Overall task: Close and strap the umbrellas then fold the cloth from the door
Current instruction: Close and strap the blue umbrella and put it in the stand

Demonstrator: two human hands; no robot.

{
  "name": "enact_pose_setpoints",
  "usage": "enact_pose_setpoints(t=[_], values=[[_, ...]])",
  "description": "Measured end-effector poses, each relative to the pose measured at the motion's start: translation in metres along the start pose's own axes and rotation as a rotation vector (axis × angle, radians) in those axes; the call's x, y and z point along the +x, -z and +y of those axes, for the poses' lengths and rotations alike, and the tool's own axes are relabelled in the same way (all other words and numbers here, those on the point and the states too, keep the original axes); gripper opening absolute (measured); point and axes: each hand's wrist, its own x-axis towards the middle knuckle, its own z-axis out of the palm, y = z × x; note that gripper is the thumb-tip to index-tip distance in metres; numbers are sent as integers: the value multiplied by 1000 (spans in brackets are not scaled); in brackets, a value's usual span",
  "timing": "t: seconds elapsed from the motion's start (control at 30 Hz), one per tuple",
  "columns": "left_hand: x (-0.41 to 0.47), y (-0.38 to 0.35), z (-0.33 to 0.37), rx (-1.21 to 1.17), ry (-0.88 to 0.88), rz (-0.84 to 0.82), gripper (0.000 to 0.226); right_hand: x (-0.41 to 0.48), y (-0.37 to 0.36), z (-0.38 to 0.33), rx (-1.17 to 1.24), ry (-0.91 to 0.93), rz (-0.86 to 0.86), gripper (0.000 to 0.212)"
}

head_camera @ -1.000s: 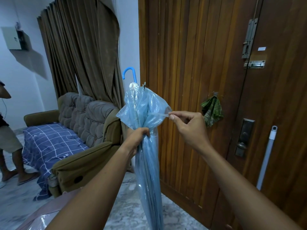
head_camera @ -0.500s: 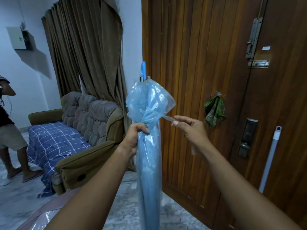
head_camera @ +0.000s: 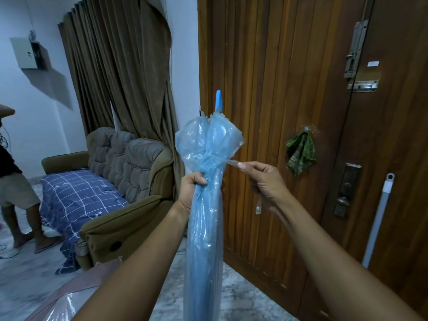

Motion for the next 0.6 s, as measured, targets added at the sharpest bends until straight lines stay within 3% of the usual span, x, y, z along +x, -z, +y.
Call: enact_pose_setpoints(t=[0.07, 0.2, 0.33, 0.43, 0.53, 0.6], values=[[3, -1, -2, 4, 18, -21, 53, 1, -5, -4, -1, -10, -15, 8], [10, -2, -7, 49, 88, -53, 62, 10, -12, -3, 18, -111, -64, 14], [12, 2, -6, 125, 177, -152, 53, 13, -10, -4, 55, -186, -148, 11], [11, 3, -9, 116, 205, -204, 53, 13, -11, -2, 95, -238, -185, 22], [11, 3, -10, 142, 196, -129, 58, 12, -16, -4, 200, -239, -138, 15], [10, -2, -9, 231, 161, 20, 45, 15, -18, -4, 148, -174, -11, 16]])
